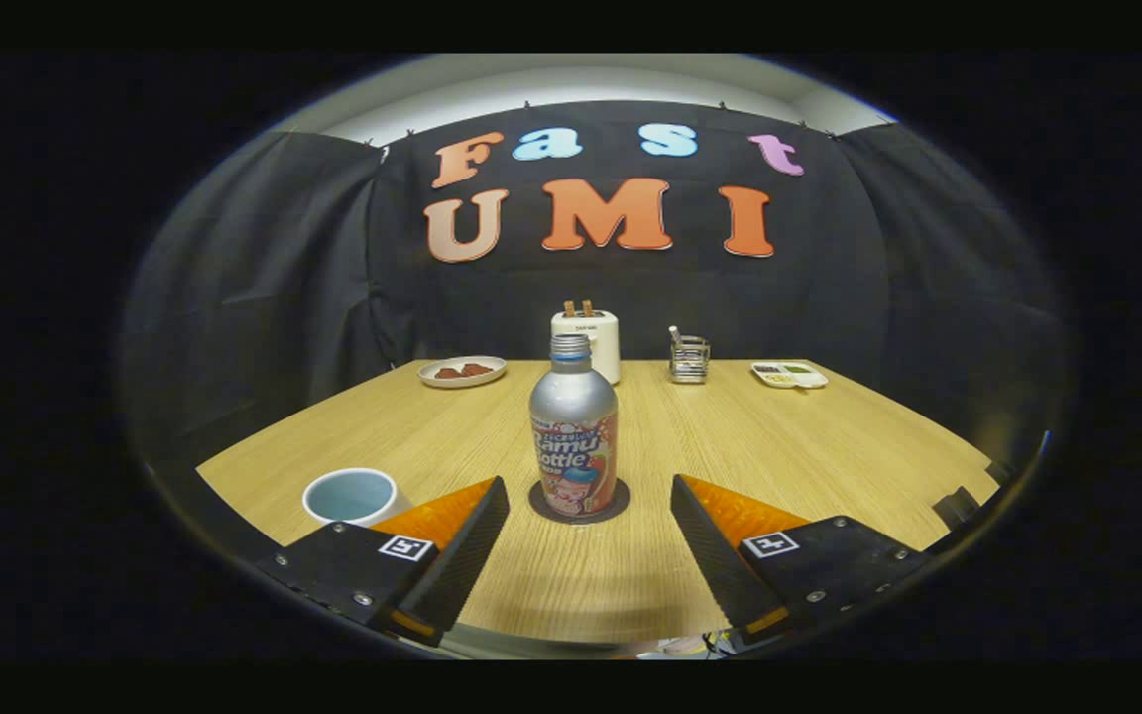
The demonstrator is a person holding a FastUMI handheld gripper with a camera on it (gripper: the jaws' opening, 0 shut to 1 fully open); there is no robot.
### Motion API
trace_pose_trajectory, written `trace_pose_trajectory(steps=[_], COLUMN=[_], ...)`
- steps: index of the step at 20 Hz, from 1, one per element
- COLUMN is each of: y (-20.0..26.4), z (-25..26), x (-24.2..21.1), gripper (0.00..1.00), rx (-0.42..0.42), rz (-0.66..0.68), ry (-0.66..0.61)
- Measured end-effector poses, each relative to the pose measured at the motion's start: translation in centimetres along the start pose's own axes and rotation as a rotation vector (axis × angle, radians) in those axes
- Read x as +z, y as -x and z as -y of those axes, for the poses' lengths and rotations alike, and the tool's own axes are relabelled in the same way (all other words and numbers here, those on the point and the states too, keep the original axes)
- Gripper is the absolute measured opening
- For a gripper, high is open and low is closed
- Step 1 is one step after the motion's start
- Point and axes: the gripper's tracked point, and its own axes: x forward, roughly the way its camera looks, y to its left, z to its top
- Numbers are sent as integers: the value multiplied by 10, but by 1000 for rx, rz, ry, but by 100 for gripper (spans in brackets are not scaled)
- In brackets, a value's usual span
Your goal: Take the bottle from table, then pour the juice into the cup, finally place the bottle on the coaster
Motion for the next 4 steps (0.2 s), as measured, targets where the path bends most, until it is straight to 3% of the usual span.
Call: trace_pose_trajectory(steps=[4], y=[21], z=[11], x=[11], gripper=[97], rx=[-59], rz=[52], ry=[22])
